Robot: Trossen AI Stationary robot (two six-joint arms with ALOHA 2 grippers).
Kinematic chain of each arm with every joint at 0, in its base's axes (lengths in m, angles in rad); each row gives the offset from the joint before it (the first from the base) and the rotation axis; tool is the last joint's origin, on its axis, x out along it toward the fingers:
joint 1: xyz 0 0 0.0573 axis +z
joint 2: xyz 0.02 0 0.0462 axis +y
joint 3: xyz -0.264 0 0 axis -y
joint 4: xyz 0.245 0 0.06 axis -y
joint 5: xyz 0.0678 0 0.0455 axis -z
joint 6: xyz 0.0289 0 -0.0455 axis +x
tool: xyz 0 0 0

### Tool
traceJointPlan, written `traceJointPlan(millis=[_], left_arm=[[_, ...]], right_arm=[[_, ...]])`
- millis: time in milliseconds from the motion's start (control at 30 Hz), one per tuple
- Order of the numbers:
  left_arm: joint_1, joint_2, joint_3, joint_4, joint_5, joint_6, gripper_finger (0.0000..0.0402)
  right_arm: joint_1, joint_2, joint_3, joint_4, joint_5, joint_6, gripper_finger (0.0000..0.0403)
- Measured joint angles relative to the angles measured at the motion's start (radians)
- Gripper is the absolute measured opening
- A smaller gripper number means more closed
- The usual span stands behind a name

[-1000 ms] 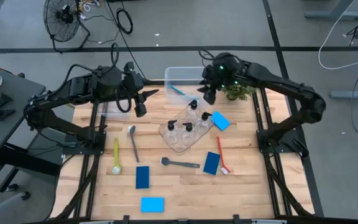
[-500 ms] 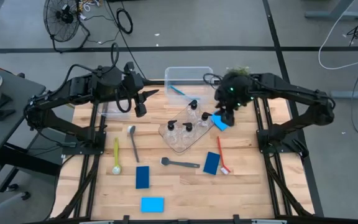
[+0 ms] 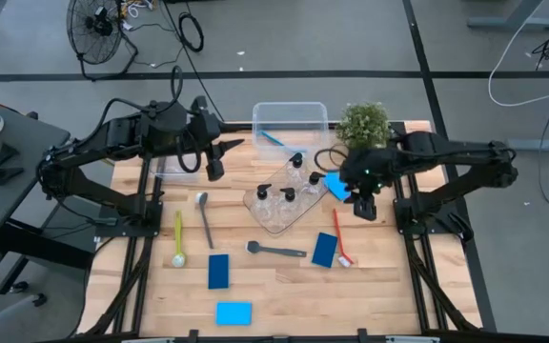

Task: Pick & Place Kitchen Sink Supplies
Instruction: Put the gray dishwashing brush into the transparent container

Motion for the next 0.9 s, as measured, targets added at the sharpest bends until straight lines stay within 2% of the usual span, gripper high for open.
traceJointPlan(millis=[200, 433, 667, 900], left_arm=[[0.000, 0.000, 0.000, 0.000, 0.030, -0.019, 0.0128], [0.000, 0.000, 0.000, -0.011, 0.032, -0.068, 0.0128], [0.000, 0.001, 0.000, -0.196, 0.092, -0.100, 0.0128], [0.000, 0.001, 0.000, -0.362, 0.180, -0.146, 0.0128]], right_arm=[[0.086, 0.000, -0.064, 0.032, 0.043, 0.083, 0.0165], [0.173, 0.000, -0.241, 0.180, 0.039, 0.176, 0.0165], [0.211, 0.001, -0.378, 0.288, 0.029, 0.259, 0.0165], [0.214, 0.001, -0.391, 0.342, 0.032, 0.279, 0.0165]])
